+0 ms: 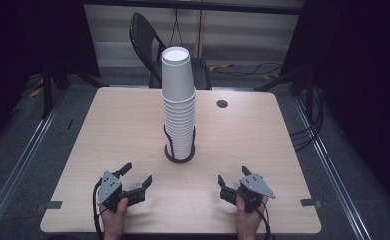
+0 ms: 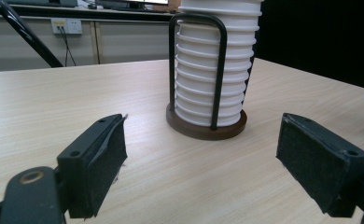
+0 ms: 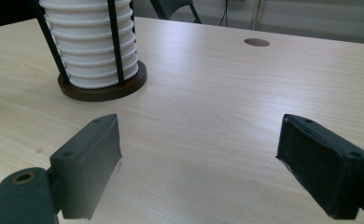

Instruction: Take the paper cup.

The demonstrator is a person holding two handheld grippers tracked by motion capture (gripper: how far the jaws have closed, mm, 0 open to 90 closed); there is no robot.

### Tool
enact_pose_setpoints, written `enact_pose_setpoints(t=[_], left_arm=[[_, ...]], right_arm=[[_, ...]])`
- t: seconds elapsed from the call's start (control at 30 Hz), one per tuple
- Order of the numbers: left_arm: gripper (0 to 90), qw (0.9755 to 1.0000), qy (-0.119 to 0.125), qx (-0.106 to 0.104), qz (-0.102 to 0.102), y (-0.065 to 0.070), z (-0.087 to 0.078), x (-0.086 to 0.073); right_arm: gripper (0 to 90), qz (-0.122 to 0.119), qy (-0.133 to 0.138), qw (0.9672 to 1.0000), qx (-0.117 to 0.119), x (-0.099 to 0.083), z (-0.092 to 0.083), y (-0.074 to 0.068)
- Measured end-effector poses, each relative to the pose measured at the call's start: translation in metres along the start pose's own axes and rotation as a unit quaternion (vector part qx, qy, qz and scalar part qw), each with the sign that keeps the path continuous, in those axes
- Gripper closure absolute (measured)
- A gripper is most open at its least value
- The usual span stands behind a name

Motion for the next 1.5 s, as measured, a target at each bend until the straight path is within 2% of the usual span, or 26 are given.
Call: enact_pose_setpoints(t=[0.17, 0.3, 0.43, 0.5, 0.57, 0.73, 1.13, 1.17, 1.5], left_arm=[[15.5, 0.9999, -0.005, -0.01, 0.004, 0.001, 0.001, 0.0], [15.5, 0.9999, -0.003, -0.011, 0.001, 0.001, 0.0, 0.0], [15.5, 1.0, -0.001, -0.005, -0.002, 0.0, 0.0, 0.0], [15.6, 1.0, 0.0, -0.003, -0.002, 0.0, 0.0, 0.0], [15.6, 1.0, -0.001, -0.004, -0.002, 0.0, 0.0, 0.0], [15.8, 1.0, 0.002, -0.001, 0.0, 0.0, 0.0, 0.0], [15.8, 1.0, 0.003, -0.003, -0.005, -0.001, 0.0, 0.0], [15.8, 1.0, 0.002, -0.003, -0.005, 0.0, 0.0, 0.0], [15.8, 1.0, -0.001, -0.004, 0.001, 0.0, 0.0, 0.0]], right_arm=[[13.0, 0.012, 0.005, 0.9999, -0.008, 0.0, -0.001, 0.003], [13.1, 0.01, 0.0, 0.9999, -0.01, 0.0, 0.0, 0.002], [13.0, 0.017, -0.003, 0.9997, 0.017, 0.001, 0.003, -0.002], [13.1, 0.01, -0.01, 0.9998, 0.017, 0.0, 0.004, -0.003], [13.0, 0.013, -0.006, 0.9995, 0.029, 0.001, 0.005, -0.006], [13.2, 0.017, -0.001, 0.9991, 0.038, 0.005, 0.005, -0.009], [13.7, 0.018, 0.037, 0.9967, 0.07, 0.035, 0.006, -0.027], [13.7, 0.021, 0.042, 0.9953, 0.085, 0.04, 0.007, -0.03], [13.6, 0.016, 0.065, 0.9907, 0.119, 0.07, 0.011, -0.042]])
Point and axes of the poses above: each handheld gripper's, and its own axes: z roughly forward along the jaws, x roughly out of its top, y roughly to its right, the point moved 7 cm from there along z, roughly forward along the jaws, and after that the axes turned 3 degrees about y, right-handed, at the moved point
